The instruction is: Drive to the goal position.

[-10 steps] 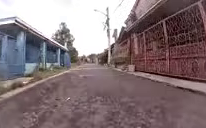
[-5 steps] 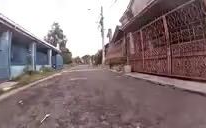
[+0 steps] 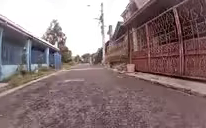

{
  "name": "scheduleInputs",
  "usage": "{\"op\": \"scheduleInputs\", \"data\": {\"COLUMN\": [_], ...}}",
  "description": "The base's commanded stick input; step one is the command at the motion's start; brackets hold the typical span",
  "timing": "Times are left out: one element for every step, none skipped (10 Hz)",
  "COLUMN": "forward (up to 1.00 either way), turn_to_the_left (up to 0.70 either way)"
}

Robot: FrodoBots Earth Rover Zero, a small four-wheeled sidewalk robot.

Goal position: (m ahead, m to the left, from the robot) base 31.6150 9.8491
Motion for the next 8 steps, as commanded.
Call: {"op": "scheduleInputs", "data": {"forward": [1.00, 1.00, 1.00, 1.00, 1.00, 1.00, 1.00, 1.00], "turn_to_the_left": [0.35, 0.16, 0.00, 0.00, 0.00, 0.00, 0.00, 0.00]}}
